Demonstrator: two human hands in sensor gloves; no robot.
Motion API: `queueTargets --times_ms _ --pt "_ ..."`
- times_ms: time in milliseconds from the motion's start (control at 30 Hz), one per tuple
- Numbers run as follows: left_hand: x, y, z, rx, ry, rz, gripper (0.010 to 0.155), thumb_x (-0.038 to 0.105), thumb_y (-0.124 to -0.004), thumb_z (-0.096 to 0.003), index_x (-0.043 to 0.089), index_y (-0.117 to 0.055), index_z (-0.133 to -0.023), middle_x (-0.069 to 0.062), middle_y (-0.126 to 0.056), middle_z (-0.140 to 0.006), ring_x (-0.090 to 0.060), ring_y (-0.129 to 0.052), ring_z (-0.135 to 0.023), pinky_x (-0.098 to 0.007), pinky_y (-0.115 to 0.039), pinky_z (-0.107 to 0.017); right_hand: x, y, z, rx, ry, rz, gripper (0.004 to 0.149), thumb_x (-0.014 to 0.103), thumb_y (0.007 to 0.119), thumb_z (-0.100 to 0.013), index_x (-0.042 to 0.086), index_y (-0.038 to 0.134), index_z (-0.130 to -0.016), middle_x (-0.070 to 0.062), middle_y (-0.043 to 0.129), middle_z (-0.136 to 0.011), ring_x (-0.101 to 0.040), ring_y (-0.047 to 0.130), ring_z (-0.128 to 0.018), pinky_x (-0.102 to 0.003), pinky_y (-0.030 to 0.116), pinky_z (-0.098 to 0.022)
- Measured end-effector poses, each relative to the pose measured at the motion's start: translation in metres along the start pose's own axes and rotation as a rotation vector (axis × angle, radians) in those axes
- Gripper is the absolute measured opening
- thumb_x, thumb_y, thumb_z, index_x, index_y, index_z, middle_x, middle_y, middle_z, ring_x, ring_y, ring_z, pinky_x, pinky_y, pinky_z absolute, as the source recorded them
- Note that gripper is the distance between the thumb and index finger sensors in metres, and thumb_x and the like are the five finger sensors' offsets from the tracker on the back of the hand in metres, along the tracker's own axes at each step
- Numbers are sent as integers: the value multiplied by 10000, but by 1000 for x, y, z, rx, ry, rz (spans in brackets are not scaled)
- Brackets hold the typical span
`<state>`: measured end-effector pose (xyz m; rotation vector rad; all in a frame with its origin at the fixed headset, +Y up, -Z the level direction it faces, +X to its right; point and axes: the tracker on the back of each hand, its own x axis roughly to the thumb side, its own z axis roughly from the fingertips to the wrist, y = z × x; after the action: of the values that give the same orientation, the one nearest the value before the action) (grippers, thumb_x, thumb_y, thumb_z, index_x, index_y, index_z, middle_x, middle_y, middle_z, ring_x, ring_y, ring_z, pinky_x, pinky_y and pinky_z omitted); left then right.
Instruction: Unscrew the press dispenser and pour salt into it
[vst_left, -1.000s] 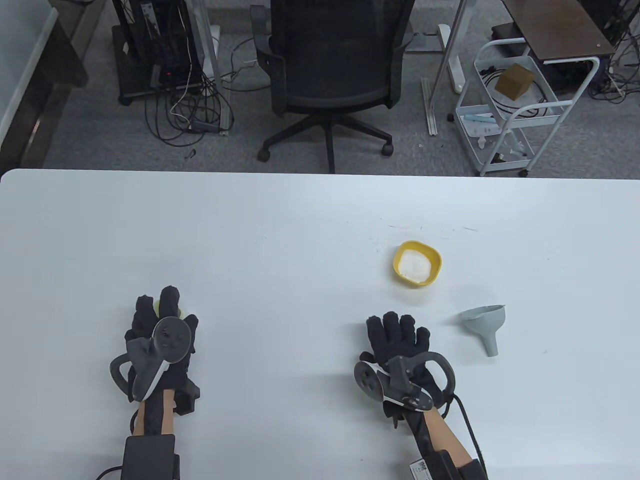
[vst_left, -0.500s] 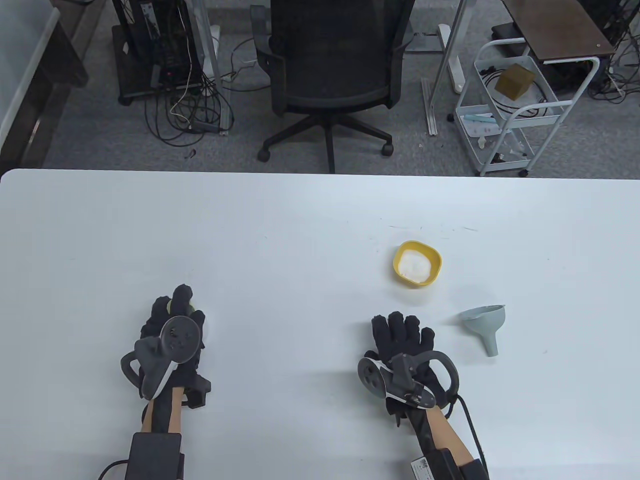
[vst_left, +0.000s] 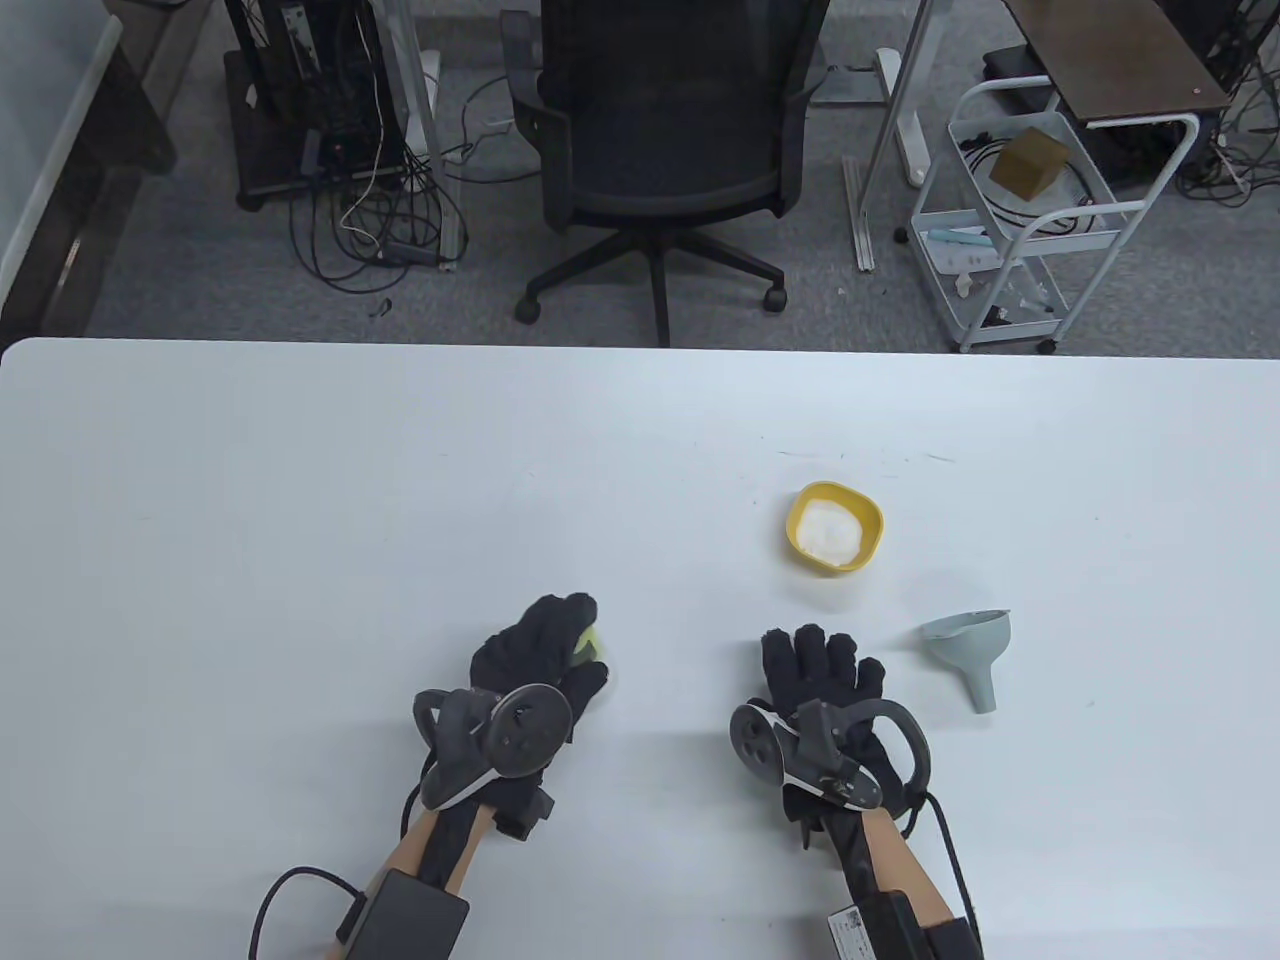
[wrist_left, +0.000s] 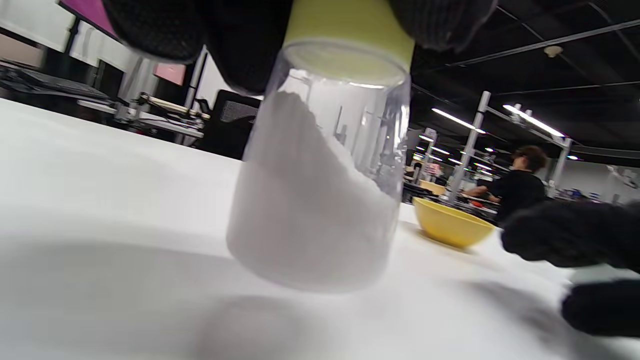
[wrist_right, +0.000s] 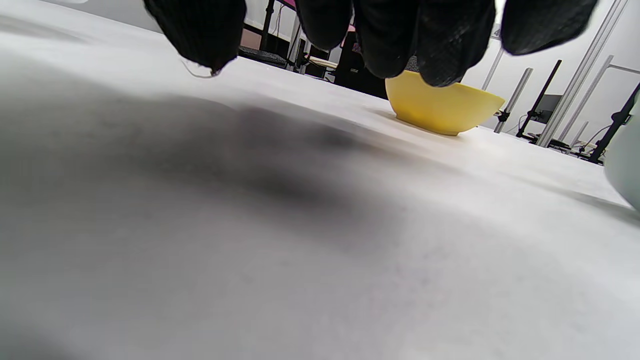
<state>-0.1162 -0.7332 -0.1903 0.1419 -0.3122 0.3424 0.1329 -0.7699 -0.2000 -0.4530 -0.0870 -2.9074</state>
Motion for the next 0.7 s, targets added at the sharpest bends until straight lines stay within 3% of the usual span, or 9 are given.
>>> queueTargets --times_ms 300,700 --pt "30 -18 5 -61 -140 8 761 466 -683 -558 176 -397 -1201 -231 -607 -1193 -407 -818 -976 -634 -696 -691 0 0 -1 -3 1 5 746 404 637 -646 -56 378 -1173 -411 500 -1136 -671 560 -953 -803 506 -617" --pt "32 -25 6 -94 -178 24 803 457 -695 -549 123 -374 -1205 -214 -566 -1213 -391 -800 -1011 -631 -689 -700 1 2 -1 -2 -5 -3 745 404 637 -646 -56 378 -1173 -412 501 -1135 -672 560 -952 -803 507 -617"
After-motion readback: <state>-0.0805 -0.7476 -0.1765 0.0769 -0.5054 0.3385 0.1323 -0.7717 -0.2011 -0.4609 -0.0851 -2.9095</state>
